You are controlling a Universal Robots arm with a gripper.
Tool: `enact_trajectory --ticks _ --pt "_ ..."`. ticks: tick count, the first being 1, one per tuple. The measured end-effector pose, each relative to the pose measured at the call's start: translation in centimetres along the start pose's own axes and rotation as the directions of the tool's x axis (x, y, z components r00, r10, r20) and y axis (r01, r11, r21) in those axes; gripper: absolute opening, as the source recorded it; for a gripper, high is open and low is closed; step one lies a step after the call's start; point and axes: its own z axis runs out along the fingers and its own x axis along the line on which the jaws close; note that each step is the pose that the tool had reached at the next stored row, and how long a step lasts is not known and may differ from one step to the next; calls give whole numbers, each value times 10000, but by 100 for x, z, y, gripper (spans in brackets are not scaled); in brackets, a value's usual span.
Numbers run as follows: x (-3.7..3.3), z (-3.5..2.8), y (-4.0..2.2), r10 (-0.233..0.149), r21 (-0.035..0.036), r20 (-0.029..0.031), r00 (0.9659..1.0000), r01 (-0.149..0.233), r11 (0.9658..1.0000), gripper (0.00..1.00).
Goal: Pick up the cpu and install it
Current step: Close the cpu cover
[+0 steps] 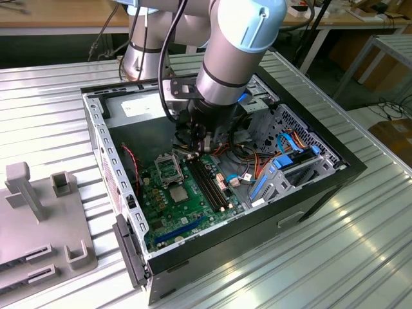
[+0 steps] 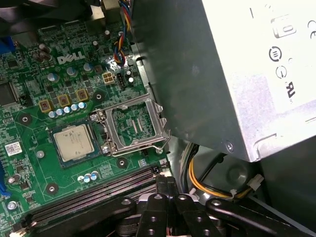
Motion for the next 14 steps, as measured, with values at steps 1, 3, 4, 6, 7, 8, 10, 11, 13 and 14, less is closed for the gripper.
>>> enact_trajectory --ticks 1,3,4,6,7,8,10,11,13,14 --pt "2 9 0 62 9 5 10000 -62 10000 11" --pt "5 25 1 227 36 14 9997 -228 9997 11" --pt "8 33 6 272 43 17 9996 -272 9996 11" --pt "28 61 56 313 50 23 9995 -313 9995 11" --pt "34 89 70 346 54 24 9994 -346 9994 11" --pt "35 103 69 360 56 26 9993 -360 9993 11" --pt "27 137 73 425 67 30 9991 -426 9991 11" --pt "22 152 75 461 71 33 9989 -461 9989 11" --pt "15 174 76 517 68 69 9986 -518 9986 11" --pt "13 182 78 538 53 115 9985 -539 9985 11"
